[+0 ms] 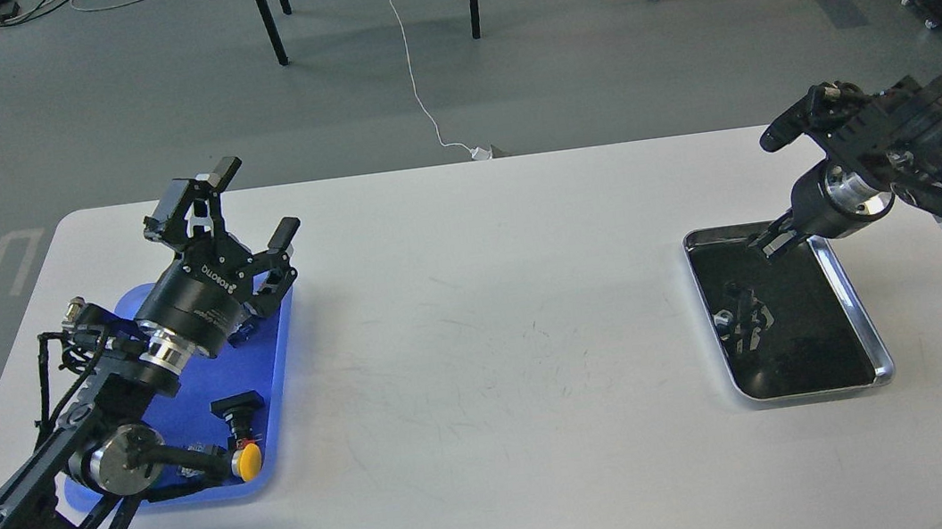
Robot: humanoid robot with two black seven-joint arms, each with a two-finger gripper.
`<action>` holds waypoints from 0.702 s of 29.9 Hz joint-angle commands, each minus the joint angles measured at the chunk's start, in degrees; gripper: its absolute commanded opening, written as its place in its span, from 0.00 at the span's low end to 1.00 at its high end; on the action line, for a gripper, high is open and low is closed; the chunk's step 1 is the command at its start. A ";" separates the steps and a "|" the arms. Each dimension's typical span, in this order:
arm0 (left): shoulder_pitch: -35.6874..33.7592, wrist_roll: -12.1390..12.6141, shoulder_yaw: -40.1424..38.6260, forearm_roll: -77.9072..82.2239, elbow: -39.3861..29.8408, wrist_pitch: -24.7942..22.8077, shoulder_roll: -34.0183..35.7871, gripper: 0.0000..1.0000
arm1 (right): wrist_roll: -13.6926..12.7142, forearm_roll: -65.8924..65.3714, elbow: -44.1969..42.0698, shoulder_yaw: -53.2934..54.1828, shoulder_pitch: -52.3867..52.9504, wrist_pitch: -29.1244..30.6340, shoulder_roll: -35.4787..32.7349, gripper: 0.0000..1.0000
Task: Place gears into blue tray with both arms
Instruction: 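Carry the black part to the table center and release it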
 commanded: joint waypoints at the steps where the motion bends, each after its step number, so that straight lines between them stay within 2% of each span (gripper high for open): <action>1: 0.00 0.00 0.00 0.00 0.00 0.00 -0.03 0.98 | 0.00 0.01 3.51 0.70 3.54 0.00 0.09 0.21; 8: -0.09 -0.09 0.00 0.00 -0.01 -1.93 2.34 0.98 | 0.00 1.86 7.57 0.70 5.84 0.00 7.81 0.21; 17: 0.61 -0.35 -1.67 -0.18 -1.15 -2.02 5.68 0.98 | 0.00 1.95 1.77 0.35 3.82 0.00 25.38 0.21; 21: 2.10 -0.18 -3.25 -0.18 -2.29 -2.02 5.77 0.98 | 0.00 1.95 -0.78 0.17 1.80 0.00 25.58 0.21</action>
